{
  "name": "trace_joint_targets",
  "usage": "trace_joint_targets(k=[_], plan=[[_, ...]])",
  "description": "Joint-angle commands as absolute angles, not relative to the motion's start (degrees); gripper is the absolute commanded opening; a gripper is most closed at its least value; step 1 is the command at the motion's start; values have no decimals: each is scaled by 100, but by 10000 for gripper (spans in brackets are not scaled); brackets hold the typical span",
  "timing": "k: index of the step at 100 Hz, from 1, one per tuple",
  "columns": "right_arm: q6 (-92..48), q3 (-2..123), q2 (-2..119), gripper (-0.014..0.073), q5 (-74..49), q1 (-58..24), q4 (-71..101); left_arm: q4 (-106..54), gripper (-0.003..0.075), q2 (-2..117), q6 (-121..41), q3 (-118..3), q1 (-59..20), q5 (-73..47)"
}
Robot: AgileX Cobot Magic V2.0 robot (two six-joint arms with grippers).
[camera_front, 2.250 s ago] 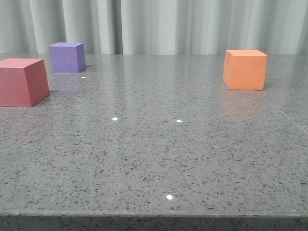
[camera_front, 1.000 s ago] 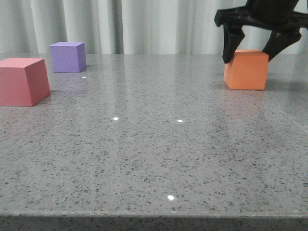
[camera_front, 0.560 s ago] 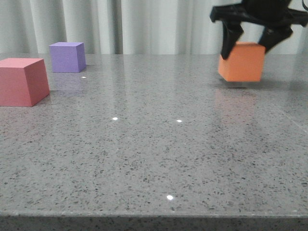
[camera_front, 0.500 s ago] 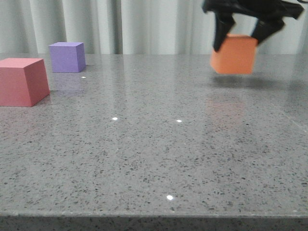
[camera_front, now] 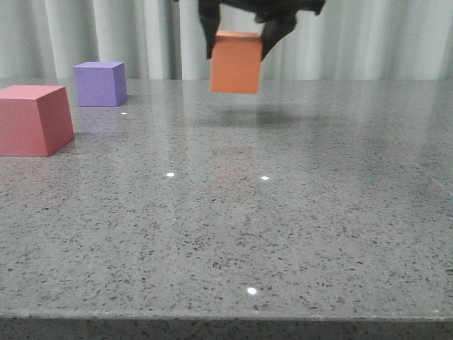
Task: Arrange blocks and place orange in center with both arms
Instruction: 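Lift the orange cube and carry it toward the table's middle, then set the orange cube down, open the right gripper and withdraw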
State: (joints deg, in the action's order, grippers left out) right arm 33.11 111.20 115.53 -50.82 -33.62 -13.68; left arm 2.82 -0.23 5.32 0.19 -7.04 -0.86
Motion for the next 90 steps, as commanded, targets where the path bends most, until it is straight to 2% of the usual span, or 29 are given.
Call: trace_joint_targets(k=[1,20,39,46,61,68,90], plan=[[3479,11648,11482,307,-5016,-3460,-1597,246,-20,-230,550,258,-692,378],[3614,12173,11964,307,-5241,-3587,-1609,246,-20,-230,550,258,-692,378],[3685,12188,12098,315,-5326,-3588,-1609,246,-20,-230,550,258,-692,378],[3674,12188,12111,363,-5346,-3588,-1609,246,-20,-230,550,258,-692,378],[3674,12188,12122,549,-5336,-3588,-1609,246,-20,-230,550,258,-692,378],[3674,12188,12122,601,-5328,-3592,-1609,246,-20,-230,550,258,-692,378],[3674,12188,11977,612,-5288,-3592,-1616,246,-20,-230,550,258,-692,378]])
